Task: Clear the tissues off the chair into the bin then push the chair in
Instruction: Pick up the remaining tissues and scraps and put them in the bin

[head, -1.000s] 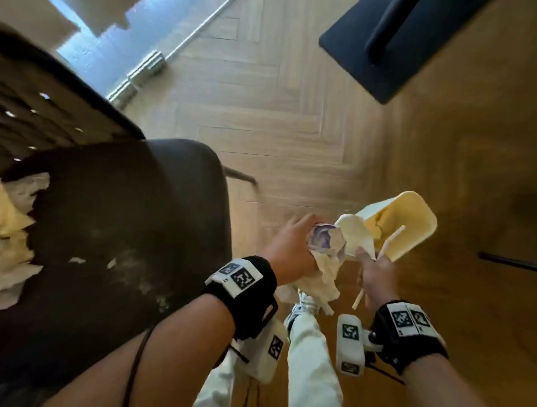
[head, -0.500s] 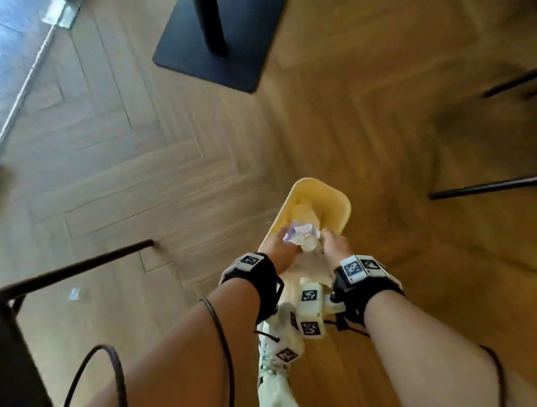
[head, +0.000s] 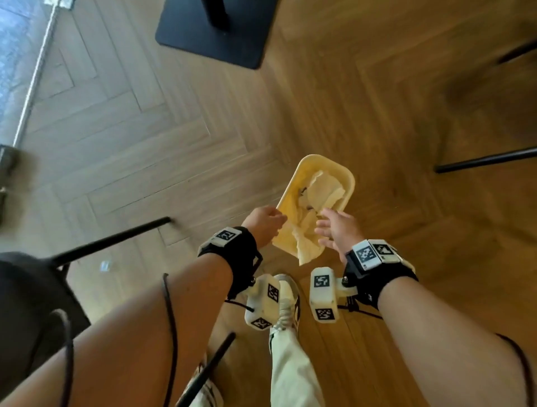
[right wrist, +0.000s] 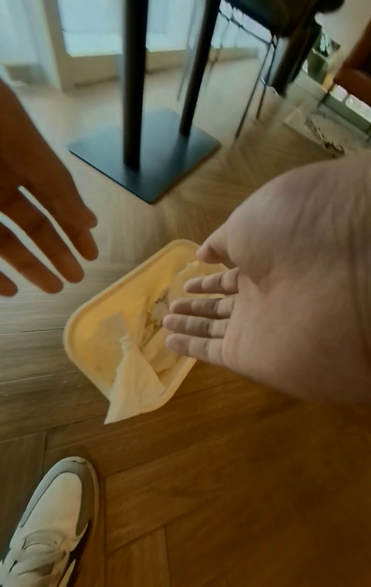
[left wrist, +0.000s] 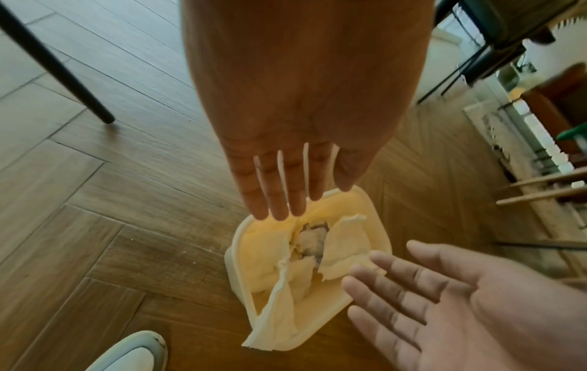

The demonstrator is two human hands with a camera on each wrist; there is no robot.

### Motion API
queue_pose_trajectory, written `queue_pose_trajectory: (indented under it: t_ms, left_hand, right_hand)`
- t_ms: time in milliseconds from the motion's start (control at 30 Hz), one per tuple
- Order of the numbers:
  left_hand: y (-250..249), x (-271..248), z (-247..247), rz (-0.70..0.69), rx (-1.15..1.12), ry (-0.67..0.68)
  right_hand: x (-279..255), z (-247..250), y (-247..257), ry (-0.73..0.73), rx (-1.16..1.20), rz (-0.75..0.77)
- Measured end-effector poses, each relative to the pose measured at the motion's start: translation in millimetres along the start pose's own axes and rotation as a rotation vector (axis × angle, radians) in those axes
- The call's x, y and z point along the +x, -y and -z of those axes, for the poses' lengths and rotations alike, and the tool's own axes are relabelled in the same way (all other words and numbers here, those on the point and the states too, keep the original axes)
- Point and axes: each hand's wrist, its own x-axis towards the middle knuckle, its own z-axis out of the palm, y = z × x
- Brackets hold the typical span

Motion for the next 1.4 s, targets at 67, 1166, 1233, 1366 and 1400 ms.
queue_pose_trajectory:
  t_ms: [67,1166,1233,1366,1400]
  left_hand:
    - [7,-33,22,-0.027,-0.023,-0.020]
    - [462,-312,295,0.051,0.204,-0.905]
    - [464,-312,294,-0.008,0.263,-0.853]
    - [465,-310,294,-0.090,0.368,-0.754]
    - [465,-311,294,-0.090,0.349,-0.749]
  right_hand:
    - [-29,-14,0,0.019,-0.067,0.062]
    - [-306,-466,-210,0.683,-1.582,1.154]
    - [-305,-472,-213,0.687,-1.659,1.217]
    - [-305,-477,-216,0.687,-1.744,1.244]
    - [-305,-477,-216,0.682,-1.746,1.229]
